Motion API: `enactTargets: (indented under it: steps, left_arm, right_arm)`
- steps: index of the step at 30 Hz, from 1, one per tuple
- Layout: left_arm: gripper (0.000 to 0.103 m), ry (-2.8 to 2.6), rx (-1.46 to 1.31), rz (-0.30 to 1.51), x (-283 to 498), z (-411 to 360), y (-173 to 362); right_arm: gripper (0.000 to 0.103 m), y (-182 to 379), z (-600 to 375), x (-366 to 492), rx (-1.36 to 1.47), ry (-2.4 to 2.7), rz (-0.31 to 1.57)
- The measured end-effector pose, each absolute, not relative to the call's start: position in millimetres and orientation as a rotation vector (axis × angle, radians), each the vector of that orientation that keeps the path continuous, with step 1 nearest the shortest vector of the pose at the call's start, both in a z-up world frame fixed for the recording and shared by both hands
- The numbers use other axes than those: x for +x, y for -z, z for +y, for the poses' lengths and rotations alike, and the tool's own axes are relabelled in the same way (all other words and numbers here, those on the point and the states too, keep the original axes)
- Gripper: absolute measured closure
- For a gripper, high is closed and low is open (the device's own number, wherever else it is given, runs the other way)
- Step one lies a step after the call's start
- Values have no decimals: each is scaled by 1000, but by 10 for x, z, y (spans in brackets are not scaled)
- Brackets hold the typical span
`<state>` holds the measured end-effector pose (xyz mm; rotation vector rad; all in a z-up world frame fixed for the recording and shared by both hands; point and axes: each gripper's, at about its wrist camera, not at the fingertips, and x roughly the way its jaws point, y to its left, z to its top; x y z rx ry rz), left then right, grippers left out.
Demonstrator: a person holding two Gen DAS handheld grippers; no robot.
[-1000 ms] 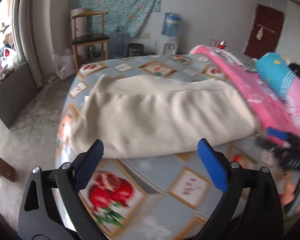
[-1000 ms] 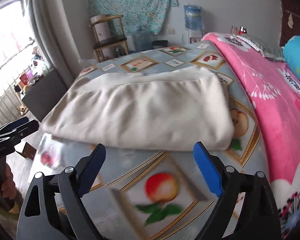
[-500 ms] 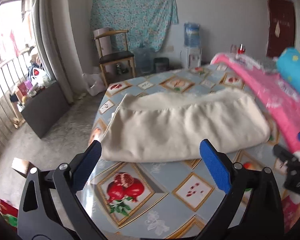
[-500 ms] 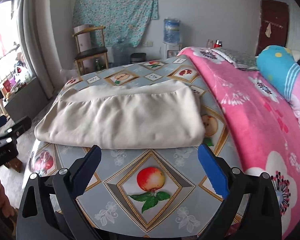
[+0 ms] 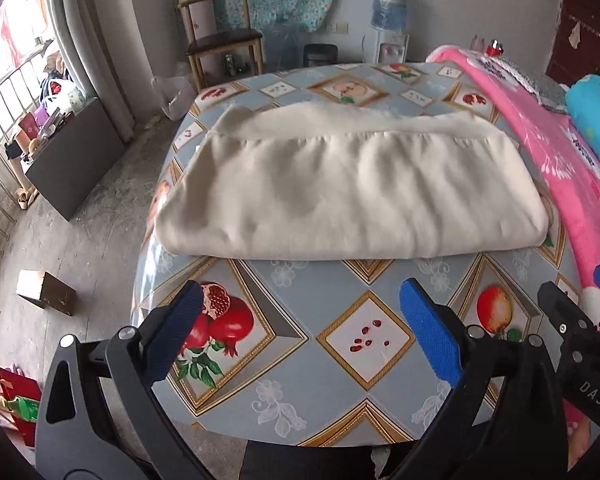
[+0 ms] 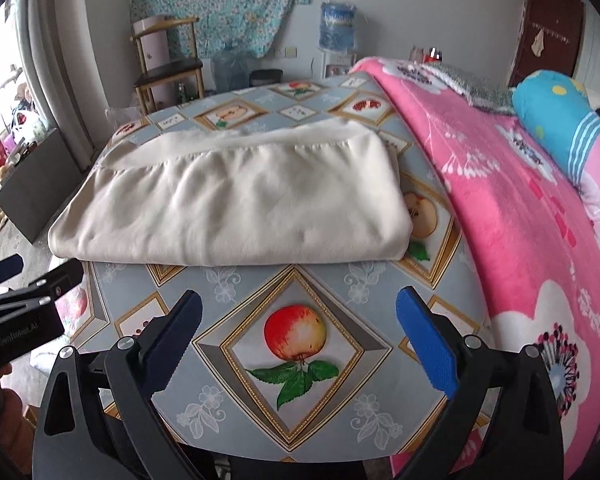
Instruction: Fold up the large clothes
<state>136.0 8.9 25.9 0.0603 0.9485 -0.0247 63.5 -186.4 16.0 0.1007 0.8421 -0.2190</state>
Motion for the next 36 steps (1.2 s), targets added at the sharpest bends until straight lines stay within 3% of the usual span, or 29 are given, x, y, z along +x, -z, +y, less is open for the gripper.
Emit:
enactTargets:
  steps: [36]
  left_arm:
    - [8,34,74,1017,1470,57,-78]
  right_arm:
    - [8,57,-1822,809,125,213,937]
